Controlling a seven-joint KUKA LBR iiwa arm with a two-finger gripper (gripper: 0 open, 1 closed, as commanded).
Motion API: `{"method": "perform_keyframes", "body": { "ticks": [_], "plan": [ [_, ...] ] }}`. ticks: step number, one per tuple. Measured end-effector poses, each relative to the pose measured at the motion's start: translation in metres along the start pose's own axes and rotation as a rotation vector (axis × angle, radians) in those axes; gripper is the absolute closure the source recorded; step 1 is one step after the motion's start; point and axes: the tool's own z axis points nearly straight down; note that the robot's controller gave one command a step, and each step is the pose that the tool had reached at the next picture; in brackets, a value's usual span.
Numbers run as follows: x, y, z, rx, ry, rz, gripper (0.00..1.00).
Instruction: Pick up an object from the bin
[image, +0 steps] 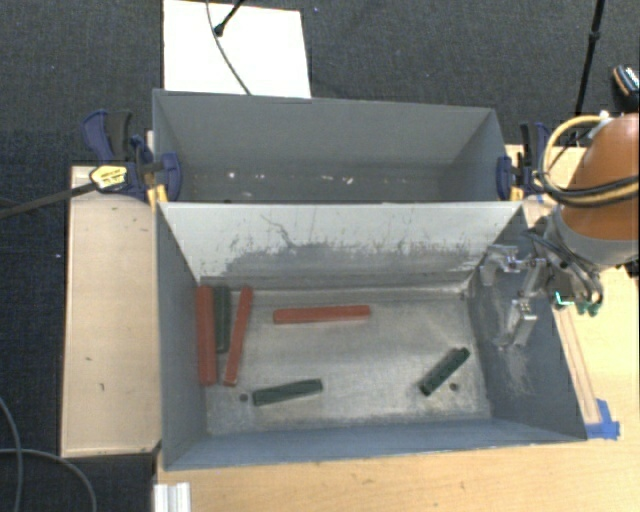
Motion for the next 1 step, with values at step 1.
{"method": "perform_keyframes", "body": {
  "ticks": [1],
  "plan": [
    [0.0494, 0.0553, 0.1273, 0.0, -0.001, -0.524, 0.0]
  ]
}}
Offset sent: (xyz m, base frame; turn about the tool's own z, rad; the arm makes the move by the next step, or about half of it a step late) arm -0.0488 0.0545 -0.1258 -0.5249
